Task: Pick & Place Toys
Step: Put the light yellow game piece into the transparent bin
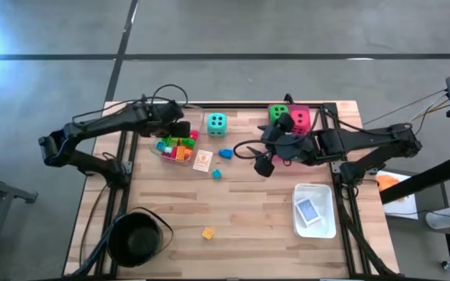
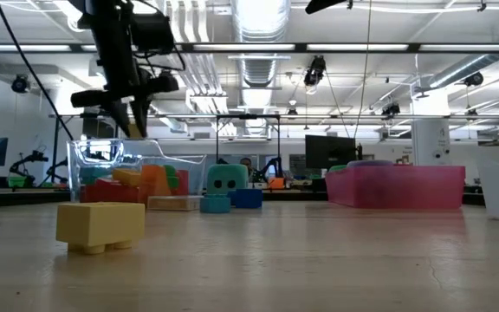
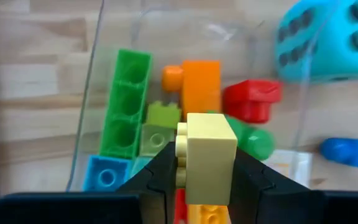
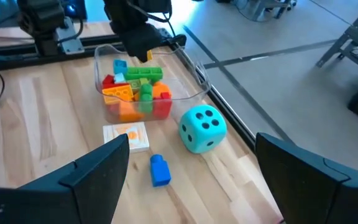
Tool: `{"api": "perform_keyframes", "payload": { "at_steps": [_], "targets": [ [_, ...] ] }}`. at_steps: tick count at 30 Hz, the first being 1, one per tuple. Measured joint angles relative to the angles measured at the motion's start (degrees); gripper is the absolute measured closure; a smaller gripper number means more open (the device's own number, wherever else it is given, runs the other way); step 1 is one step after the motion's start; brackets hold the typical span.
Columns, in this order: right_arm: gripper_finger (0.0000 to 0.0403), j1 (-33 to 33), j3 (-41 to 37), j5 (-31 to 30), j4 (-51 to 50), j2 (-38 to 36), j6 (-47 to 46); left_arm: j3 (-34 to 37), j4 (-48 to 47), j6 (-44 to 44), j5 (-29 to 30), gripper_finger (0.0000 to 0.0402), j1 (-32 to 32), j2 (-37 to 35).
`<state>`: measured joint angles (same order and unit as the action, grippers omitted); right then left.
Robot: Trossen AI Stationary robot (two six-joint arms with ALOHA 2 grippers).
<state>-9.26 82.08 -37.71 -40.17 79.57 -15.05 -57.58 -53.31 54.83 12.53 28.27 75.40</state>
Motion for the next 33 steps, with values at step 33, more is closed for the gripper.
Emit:
{"api": "perform_keyframes", "payload": {
  "at_steps": [33],
  "targets": [
    [0.0063,-0.63,-0.02,0.36,-3.43,0.74,-1.05,0.32,-2.14,-4.02,-0.74,0.0309,-0.07,16.01]
  ]
}}
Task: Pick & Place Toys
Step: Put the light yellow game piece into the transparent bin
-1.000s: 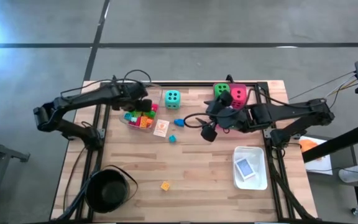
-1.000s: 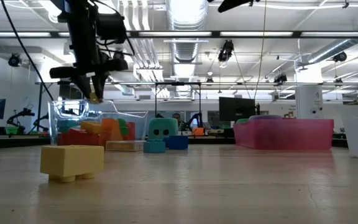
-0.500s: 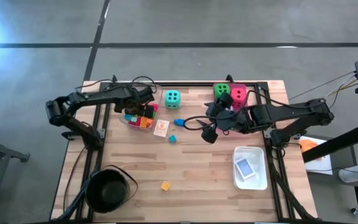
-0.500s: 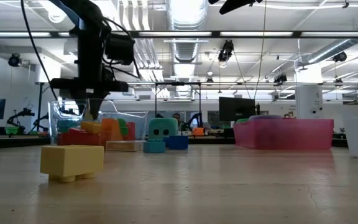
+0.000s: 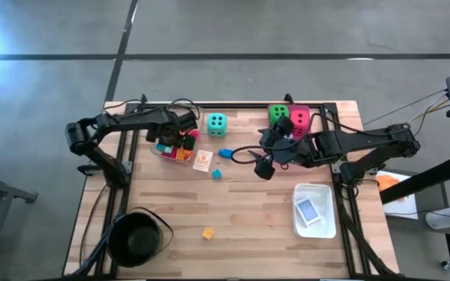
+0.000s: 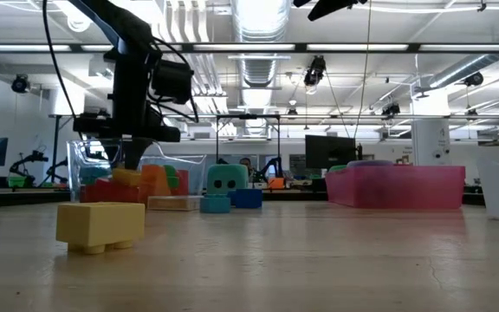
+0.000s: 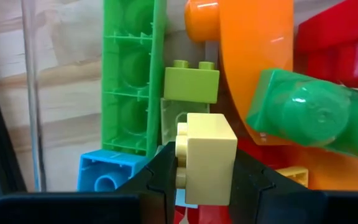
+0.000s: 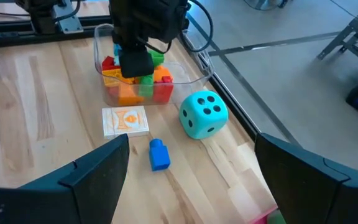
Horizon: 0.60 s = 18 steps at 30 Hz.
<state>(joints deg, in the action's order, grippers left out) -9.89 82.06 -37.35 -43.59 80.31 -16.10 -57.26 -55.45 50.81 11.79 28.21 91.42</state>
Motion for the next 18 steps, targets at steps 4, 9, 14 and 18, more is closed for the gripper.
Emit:
{"api": "perform_keyframes", "payload": {
  "at_steps": [4,9,14,18],
  "targets": [
    [0.0063,0.0,0.0,-0.01,-0.07,0.0,0.0,0.32,0.38,0.39,0.0,0.0309,0.0,-0.02],
    [0.0063,0.0,0.0,-0.01,-0.58,0.0,0.15,0.32,0.51,0.4,0.0,0.0309,0.0,-0.02],
    [0.0063,0.0,0.0,-0.01,-0.66,0.0,0.04,0.32,0.48,0.61,-0.07,0.0302,0.0,-0.02],
    [0.0063,0.0,0.0,-0.01,-0.68,0.0,0.02,0.32,0.29,0.33,-1.29,0.0218,0.0,-0.02]
  ]
}}
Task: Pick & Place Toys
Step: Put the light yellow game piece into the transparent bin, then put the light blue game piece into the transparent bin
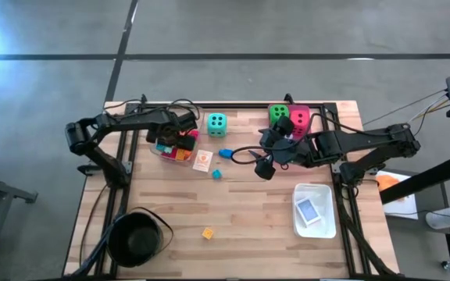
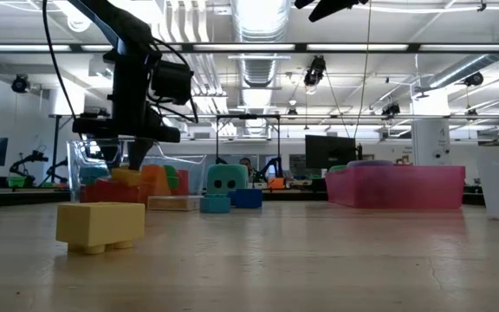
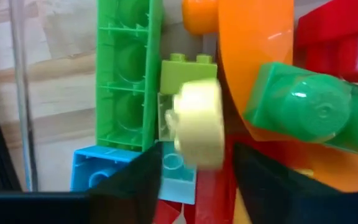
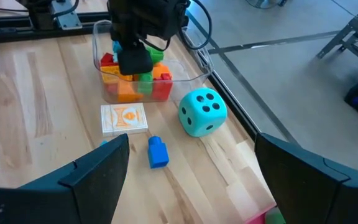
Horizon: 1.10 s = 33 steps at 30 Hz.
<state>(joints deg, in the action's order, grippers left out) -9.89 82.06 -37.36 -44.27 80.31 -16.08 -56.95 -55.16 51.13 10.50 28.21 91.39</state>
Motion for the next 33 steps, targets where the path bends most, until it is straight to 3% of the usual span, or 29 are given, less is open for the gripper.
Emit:
{"api": "perform_keyframes", "payload": {
  "at_steps": [5,11,16,26,29,33],
  "targets": [
    [0.0063,0.0,0.0,0.0,-0.06,0.0,0.02,-0.12,0.2,-0.83,-1.25,0.012,0.0,-0.23],
    [0.0063,0.0,0.0,-0.02,-0.07,0.0,0.02,-0.13,0.06,-1.68,-2.23,0.0064,-0.02,-0.71],
    [0.0063,0.04,0.0,-0.17,-0.09,0.0,-1.89,-0.13,-0.02,-1.76,-2.6,0.0055,-0.06,-1.95],
    [0.0063,0.04,0.0,-0.2,-0.11,-1.3,-3.4,-0.13,0.22,-5.28,-4.93,0.0054,-1.05,-10.95],
    [0.0063,0.04,0.0,-0.27,-0.09,-2.19,-3.45,-0.77,1.61,-8.77,-6.29,0.0054,-4.3,-12.79],
    [0.0063,0.04,0.0,-0.3,-0.11,-4.07,-3.51,-2.1,6.84,-19.79,-6.06,0.0054,-11.62,-13.51]
  ]
}}
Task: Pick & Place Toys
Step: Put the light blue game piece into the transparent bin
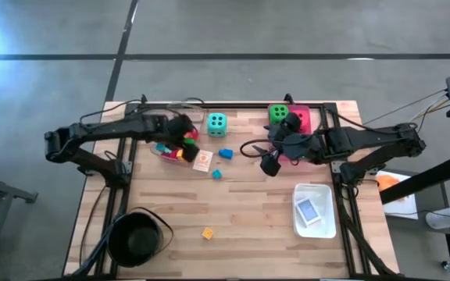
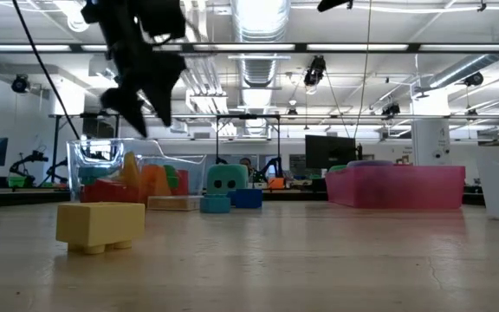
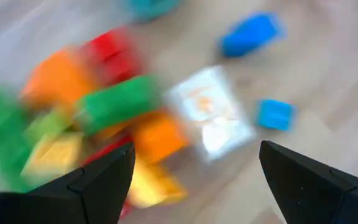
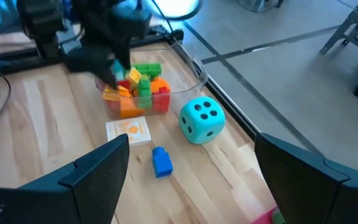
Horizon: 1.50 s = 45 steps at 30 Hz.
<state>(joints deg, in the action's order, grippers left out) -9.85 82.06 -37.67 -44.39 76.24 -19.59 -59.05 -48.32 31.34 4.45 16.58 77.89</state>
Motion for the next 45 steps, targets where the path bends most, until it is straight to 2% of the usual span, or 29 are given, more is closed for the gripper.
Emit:
{"api": "perform_keyframes", "payload": {
  "at_steps": [5,8,14,18,23,26,34,45],
  "targets": [
    [0.0063,0.02,0.02,0.24,-0.23,-3.87,-3.0,0.07,7.79,-13.22,-0.17,0.0054,-10.25,0.66],
    [0.0063,0.04,0.02,1.04,-0.97,-6.42,-6.08,0.45,10.21,-14.44,0.6,0.0054,-13.66,1.62],
    [0.0063,-0.02,0.05,3.16,-2.27,-9.92,-7.64,0.12,9.99,-8.46,1.51,0.0054,-12.62,8.08],
    [0.0063,-0.02,0.0,3.19,-3.21,-10.71,-9.63,-3.93,10.18,-2.21,-0.51,0.0054,-11.75,15.34],
    [0.0063,-0.02,-0.07,3.21,-4.61,-10.43,-10.19,-12.47,8.33,-5.17,-1.19,0.0054,-11.82,24.31],
    [0.0063,-0.02,-0.09,3.73,-5.41,-10.26,-11.2,-15.45,7.81,-7.66,-3.58,0.0054,-11.81,28.02],
    [0.0063,-0.02,-0.11,3.78,-6.38,-11.39,-13.43,-15.61,6.24,-9.02,-5.77,0.0054,-11.5,30.84],
    [0.0063,-0.02,-0.11,3.48,-6.12,-12.52,-13.36,-15.63,8.61,-9.23,-3.43,0.0054,-11.39,34.12]
  ]
}}
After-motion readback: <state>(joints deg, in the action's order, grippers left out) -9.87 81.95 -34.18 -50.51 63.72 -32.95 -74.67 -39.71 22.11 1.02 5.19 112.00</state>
